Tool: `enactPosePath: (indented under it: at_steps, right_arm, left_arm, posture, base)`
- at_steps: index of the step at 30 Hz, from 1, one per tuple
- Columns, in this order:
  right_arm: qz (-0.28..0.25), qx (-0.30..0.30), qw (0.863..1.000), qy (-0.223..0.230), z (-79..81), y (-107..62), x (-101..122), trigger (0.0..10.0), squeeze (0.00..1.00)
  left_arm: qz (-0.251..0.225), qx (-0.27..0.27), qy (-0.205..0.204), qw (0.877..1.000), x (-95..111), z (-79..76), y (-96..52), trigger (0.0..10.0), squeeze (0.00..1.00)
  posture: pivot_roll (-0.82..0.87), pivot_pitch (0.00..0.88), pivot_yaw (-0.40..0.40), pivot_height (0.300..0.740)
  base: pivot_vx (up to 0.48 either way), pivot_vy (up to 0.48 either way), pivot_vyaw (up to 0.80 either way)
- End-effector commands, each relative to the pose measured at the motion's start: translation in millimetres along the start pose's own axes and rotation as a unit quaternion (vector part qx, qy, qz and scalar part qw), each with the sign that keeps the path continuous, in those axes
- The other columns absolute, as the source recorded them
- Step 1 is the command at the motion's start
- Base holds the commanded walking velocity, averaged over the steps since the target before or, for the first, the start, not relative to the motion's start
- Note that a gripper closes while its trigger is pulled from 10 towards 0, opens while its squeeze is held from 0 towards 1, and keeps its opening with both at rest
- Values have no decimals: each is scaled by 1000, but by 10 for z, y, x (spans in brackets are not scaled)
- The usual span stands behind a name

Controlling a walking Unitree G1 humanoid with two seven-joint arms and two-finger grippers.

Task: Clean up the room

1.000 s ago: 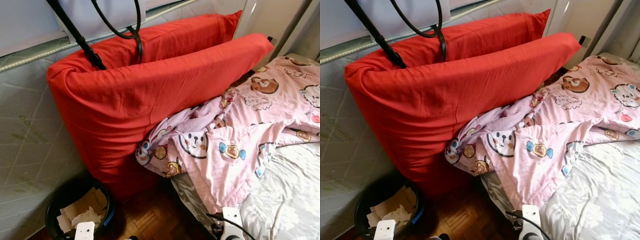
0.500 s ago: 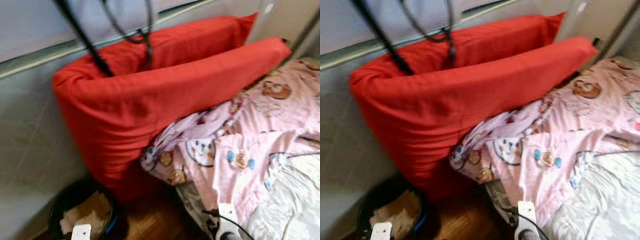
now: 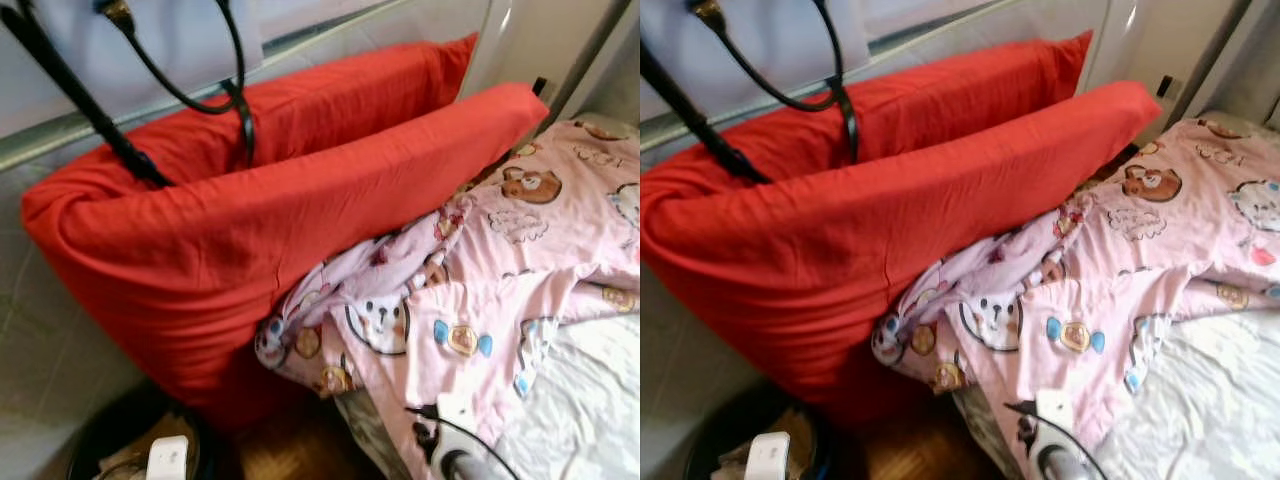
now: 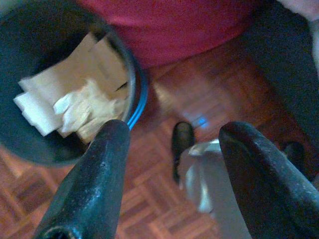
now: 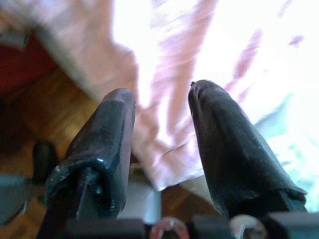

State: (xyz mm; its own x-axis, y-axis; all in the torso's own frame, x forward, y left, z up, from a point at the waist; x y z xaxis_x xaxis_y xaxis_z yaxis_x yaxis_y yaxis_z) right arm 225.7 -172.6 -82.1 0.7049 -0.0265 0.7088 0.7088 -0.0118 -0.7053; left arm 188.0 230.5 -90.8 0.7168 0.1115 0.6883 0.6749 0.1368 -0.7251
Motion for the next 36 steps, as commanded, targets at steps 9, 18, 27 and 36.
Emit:
enactPosePath:
  at_steps: [9,18,27,36]
  right_arm:
    - [-122,33,992,16,77,21,453,10000,0]
    - [-242,43,969,10,87,-56,935,10000,0]
    - [-278,43,960,19,158,-116,981,10000,0]
    - [-295,50,954,-7,172,-193,971,10000,0]
  left_arm:
    - [-23,7,-21,999,-103,40,-72,10000,0]
    - [-343,-1,35,939,1108,-28,-481,10000,0]
    - [-410,1,-8,912,1327,51,-585,10000,0]
    - [-398,-43,9,916,1446,-101,-660,10000,0]
  posture:
    - [33,168,-32,740]
    - [30,145,-36,740]
    - [24,116,-34,740]
    - [24,95,-29,740]
  base:
    - [0,0,0]
    - [0,0,0]
    - [0,0,0]
    - [0,0,0]
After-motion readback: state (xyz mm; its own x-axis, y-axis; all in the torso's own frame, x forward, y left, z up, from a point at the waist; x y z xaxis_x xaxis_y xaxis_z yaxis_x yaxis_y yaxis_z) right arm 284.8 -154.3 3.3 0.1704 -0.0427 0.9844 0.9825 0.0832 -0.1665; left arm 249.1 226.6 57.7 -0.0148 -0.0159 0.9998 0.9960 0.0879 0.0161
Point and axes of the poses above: a point about 5 cm out from each wrist's last joint towards the gripper, its own y axis pointing out of the wrist towards the gripper, its own x axis along the axis of the wrist's last joint, z = x × y, the point moved 2 cm from there along y, pointing out of the wrist towards the gripper, and after that the axes turned 2 degrees about -y, right-handed, at the moved point
